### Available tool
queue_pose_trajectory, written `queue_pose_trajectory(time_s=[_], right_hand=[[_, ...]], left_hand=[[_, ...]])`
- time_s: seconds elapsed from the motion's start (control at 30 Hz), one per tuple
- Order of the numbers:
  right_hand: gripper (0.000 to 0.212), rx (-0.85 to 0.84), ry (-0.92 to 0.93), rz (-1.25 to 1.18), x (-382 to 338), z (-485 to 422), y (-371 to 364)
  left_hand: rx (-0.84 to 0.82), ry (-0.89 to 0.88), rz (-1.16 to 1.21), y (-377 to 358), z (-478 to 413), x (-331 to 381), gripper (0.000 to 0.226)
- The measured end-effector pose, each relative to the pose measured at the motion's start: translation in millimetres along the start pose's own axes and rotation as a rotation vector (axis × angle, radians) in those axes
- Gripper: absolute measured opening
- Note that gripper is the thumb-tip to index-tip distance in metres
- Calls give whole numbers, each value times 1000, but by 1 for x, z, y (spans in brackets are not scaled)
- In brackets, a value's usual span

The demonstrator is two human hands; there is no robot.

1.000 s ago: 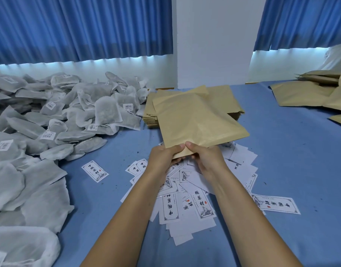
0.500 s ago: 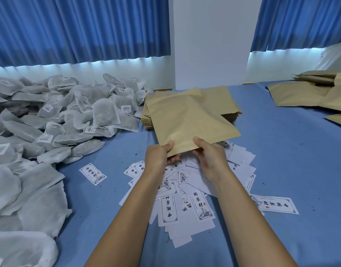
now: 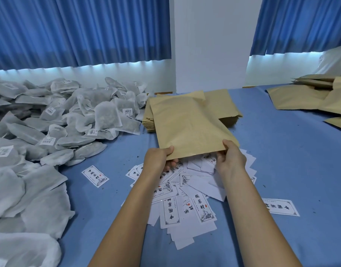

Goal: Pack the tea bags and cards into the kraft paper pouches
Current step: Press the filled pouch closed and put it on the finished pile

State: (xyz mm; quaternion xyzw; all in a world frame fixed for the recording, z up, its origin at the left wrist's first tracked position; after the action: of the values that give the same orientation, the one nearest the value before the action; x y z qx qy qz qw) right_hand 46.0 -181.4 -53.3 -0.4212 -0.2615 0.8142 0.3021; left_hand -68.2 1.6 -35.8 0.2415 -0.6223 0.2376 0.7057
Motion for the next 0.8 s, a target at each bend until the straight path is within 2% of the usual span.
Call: queue_pose_trajectory(time_s=[0.1, 0.23, 0.33, 0.43, 0.53, 0.6, 0.73, 0.8], right_hand=[[8, -11, 69, 151, -9, -1, -4], [2, -64, 73, 506, -9, 4, -5], [12, -115, 59, 573, -18, 12, -5], [17, -60, 79, 586, -48, 18, 6], [28, -16, 216, 532, -89, 26, 24], [34, 4, 285, 441, -112, 35, 43], [32, 72, 364, 299, -154, 44, 89], [33, 109, 399, 245, -173, 45, 112]], left_hand=[[53, 1, -38, 9, -2, -2, 30], [117, -26, -86, 14, 2, 2, 21], [153, -142, -169, 8, 5, 24, 24], [125, -232, -151, -16, 10, 46, 28], [33, -277, -129, -56, 15, 60, 27], [-28, -288, -110, -86, 20, 65, 20], [-105, -285, -13, -149, 31, 66, 3], [-142, -274, -4, -181, 36, 62, 4]])
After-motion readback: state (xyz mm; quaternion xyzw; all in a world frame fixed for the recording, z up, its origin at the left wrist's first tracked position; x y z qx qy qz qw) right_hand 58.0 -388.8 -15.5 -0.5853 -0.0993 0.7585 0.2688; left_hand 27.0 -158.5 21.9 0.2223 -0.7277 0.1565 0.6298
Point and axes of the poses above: each hand's wrist, its own z-axis away from the middle knuckle, its own y-axis out of the back of the hand, x = y × z, the point moved 7 cm from there along -z, towards the middle knuckle, and after that the axes turned 7 degrees about -y, right-handed, at the moved point
